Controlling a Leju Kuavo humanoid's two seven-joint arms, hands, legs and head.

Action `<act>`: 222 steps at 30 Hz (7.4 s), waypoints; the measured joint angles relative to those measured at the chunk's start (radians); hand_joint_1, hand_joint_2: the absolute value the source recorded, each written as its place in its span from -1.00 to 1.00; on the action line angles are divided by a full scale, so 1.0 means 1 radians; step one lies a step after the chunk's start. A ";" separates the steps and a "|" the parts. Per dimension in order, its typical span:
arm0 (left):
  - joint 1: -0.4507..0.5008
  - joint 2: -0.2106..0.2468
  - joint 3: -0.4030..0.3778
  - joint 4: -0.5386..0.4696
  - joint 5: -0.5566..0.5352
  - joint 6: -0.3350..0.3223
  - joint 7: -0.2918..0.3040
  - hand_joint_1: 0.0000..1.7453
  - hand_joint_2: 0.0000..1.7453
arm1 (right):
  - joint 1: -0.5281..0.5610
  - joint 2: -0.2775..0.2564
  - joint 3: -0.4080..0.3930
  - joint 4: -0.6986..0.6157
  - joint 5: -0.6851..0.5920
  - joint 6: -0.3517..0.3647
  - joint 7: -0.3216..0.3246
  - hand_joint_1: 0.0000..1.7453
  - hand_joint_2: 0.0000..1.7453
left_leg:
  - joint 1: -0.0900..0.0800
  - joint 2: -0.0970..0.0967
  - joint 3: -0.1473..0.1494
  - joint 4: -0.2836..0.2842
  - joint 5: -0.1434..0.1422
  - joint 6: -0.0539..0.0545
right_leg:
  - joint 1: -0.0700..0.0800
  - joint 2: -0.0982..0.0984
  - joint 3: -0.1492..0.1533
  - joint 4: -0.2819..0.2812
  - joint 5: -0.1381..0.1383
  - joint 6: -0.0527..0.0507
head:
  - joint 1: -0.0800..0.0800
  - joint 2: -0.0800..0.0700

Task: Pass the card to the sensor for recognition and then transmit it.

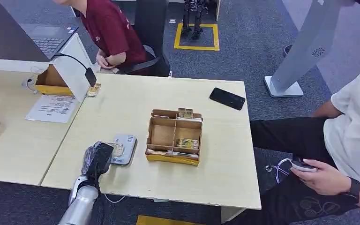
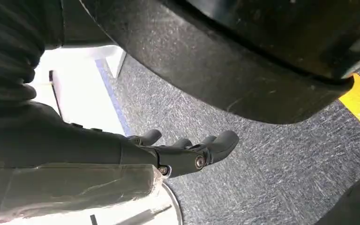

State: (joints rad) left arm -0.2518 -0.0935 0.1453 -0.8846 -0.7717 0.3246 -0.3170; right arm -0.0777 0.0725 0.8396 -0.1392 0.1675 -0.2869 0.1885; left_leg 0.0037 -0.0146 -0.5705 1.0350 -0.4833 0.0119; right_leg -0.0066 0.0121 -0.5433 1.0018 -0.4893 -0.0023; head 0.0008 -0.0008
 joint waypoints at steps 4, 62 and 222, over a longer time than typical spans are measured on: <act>-0.002 0.000 0.000 0.006 -0.008 0.010 0.001 1.00 1.00 | 0.000 0.000 0.003 0.000 0.000 0.000 0.000 -1.00 1.00 | 0.000 0.000 0.001 0.000 0.000 0.000 | 0.000 0.000 0.001 0.000 0.000 0.000 | 0.000 0.000; -0.171 -0.033 0.323 -0.212 0.681 -0.170 -0.273 1.00 1.00 | -0.016 -0.007 0.132 0.005 0.017 0.017 -0.003 -1.00 1.00 | 0.000 0.000 -0.004 0.000 0.002 0.000 | 0.000 0.000 -0.004 0.000 0.002 -0.001 | 0.000 0.000; 0.095 -0.046 -0.520 -0.186 -0.742 0.365 0.103 -1.00 1.00 | -0.026 -0.013 0.254 0.019 -0.183 -0.040 0.050 -1.00 -1.00 | -0.001 0.001 -0.007 0.001 0.000 0.003 | -0.001 0.002 -0.006 -0.002 0.001 0.002 | 0.000 0.000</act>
State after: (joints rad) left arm -0.1566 -0.1396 -0.3743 -1.0704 -1.5133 0.6901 -0.2140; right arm -0.1041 0.0591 1.0941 -0.1202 -0.0156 -0.3273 0.2380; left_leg 0.0026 -0.0140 -0.5774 1.0358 -0.4835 0.0146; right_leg -0.0078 0.0136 -0.5498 1.0003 -0.4882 0.0000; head 0.0011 -0.0008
